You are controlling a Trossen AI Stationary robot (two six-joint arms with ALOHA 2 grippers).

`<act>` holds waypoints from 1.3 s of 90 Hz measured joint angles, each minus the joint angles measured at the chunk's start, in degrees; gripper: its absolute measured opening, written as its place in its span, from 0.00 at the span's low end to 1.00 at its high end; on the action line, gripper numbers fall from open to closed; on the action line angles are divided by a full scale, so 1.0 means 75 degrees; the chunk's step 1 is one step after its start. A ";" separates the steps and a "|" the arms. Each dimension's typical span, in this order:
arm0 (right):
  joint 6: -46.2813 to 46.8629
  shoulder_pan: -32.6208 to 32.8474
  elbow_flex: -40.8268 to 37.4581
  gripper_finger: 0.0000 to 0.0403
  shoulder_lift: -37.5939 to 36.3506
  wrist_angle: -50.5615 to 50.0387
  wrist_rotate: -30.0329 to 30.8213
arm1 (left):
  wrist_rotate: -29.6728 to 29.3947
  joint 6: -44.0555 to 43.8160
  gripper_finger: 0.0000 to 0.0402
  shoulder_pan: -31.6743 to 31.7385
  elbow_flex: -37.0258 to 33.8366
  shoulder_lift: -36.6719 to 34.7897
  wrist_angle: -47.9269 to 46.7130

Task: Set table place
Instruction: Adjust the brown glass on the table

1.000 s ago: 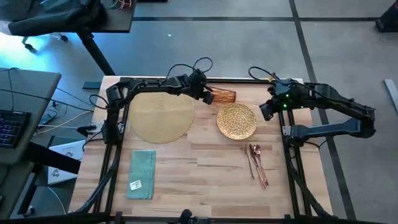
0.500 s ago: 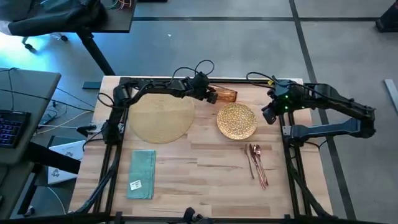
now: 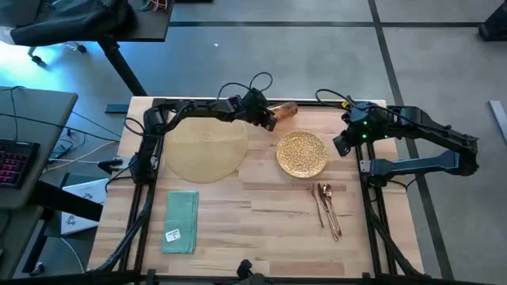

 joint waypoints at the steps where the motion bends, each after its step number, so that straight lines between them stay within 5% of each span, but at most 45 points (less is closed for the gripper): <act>1: 0.0000 0.0000 0.0000 0.00 -0.0001 0.0000 -0.0009 | 0.0021 0.0012 0.01 0.0000 0.0025 -0.0031 -0.0039; 17: -0.0009 0.0000 0.0000 0.00 -0.0001 0.0047 -0.0036 | 0.0075 0.0460 0.00 -0.0136 0.0799 -0.0606 -0.1435; 36: -0.0076 0.0000 0.0000 0.00 -0.0001 0.0304 0.0422 | -0.0231 0.1811 0.00 -0.0216 0.3161 -0.0967 -0.5122; 52: -0.0290 0.0000 0.0000 0.00 -0.0001 0.0363 0.1058 | -0.1057 0.3065 0.00 -0.0216 0.5581 -0.0412 -0.8032; 66: -0.0496 0.0000 0.0000 0.00 -0.0001 0.0358 0.1372 | -0.1641 0.3911 0.00 -0.0294 0.6771 0.0336 -1.0124; 91: -0.0694 0.0000 -0.0032 0.00 0.0002 0.0347 0.1612 | -0.2881 0.5966 0.00 -0.0719 0.6645 0.0659 -1.0864; 117: -0.0694 0.0000 -0.0032 0.00 -0.0001 0.0347 0.1705 | -0.4483 1.0038 0.00 -0.1318 0.6651 0.1105 -1.0850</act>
